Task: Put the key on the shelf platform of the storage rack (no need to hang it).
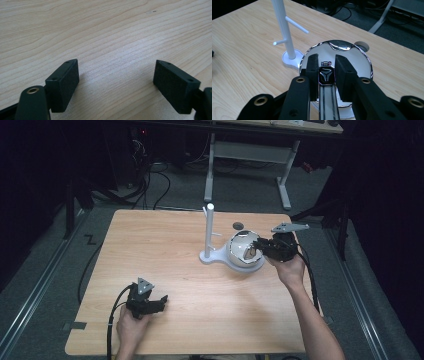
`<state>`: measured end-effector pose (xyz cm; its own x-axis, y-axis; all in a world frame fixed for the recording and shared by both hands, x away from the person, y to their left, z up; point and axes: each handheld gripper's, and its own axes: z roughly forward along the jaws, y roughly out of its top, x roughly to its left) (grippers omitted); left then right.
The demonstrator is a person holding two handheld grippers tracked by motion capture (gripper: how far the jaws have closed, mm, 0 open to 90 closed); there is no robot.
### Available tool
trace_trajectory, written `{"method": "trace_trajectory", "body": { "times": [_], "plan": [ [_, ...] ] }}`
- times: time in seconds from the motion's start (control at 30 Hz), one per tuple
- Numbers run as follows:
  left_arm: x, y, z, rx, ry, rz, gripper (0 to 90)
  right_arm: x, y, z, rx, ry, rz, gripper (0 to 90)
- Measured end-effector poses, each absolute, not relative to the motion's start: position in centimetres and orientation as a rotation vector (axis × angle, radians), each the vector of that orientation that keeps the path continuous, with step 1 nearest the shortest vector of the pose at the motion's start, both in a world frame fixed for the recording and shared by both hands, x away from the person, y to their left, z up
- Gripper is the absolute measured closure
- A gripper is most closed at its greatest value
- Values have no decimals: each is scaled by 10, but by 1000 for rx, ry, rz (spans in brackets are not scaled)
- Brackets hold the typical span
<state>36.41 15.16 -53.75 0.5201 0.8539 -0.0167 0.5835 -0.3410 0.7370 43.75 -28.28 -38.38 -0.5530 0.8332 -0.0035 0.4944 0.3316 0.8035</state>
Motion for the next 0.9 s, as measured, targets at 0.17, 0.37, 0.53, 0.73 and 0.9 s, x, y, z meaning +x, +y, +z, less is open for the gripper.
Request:
{"method": "trace_trajectory", "body": {
  "times": [0.17,0.37,0.53,0.73,0.9],
  "plan": [
    [364,152,-538,2058,1166,493,211,442,-280,-389,1178,2195,1081,746],
    [364,152,-538,2058,1166,493,211,448,-277,-396,1187,2218,1057,746],
    [364,152,-538,2058,1166,493,211,454,-275,-402,1202,2232,1040,746],
    [364,152,-538,2058,1166,492,211,458,-274,-406,1224,2233,1040,746],
    [364,152,-538,2057,1167,493,211,463,-272,-410,1240,2239,1028,746]
  ]
}}
